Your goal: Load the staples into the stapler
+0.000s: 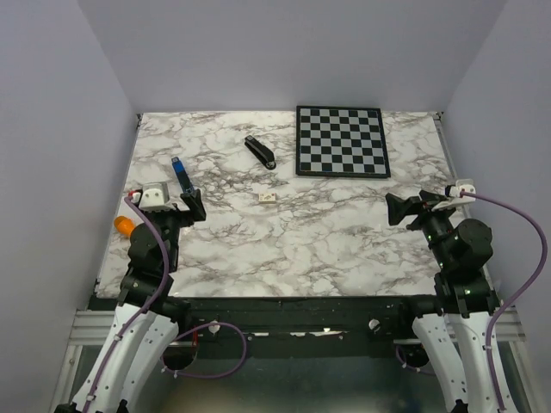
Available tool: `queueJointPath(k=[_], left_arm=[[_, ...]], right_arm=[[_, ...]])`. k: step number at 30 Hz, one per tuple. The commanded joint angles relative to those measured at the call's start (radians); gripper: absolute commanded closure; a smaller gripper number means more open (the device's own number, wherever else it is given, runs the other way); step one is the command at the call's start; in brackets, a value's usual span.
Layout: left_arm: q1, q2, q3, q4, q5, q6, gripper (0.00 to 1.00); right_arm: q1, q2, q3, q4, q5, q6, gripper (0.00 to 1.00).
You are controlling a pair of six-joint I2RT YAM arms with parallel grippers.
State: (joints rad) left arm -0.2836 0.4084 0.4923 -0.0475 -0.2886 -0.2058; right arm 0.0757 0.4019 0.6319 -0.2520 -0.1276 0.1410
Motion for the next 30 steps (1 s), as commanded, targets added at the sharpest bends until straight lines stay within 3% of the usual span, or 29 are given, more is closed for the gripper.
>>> queueJointPath(k=[1, 11, 17, 30], left_arm=[[0.003, 0.032, 0.02, 0.0, 0.011, 0.002, 0.01], [0.003, 0.141, 0.072, -0.046, 0.06, -0.124, 0.01], [0.001, 0.297, 0.146, -0.095, 0.115, -0.256, 0.01], [-0.037, 0.919, 0.434, -0.153, 0.33, -0.475, 0.01]], right_arm=[[0.006, -0.023, -0.021, 0.002, 0.028, -0.003, 0.0], [0.007, -0.055, -0.047, 0.005, 0.088, 0.012, 0.0], [0.01, -0.107, -0.077, 0.013, 0.117, 0.016, 0.0], [0.041, -0.152, -0.098, 0.04, 0.155, 0.008, 0.0]])
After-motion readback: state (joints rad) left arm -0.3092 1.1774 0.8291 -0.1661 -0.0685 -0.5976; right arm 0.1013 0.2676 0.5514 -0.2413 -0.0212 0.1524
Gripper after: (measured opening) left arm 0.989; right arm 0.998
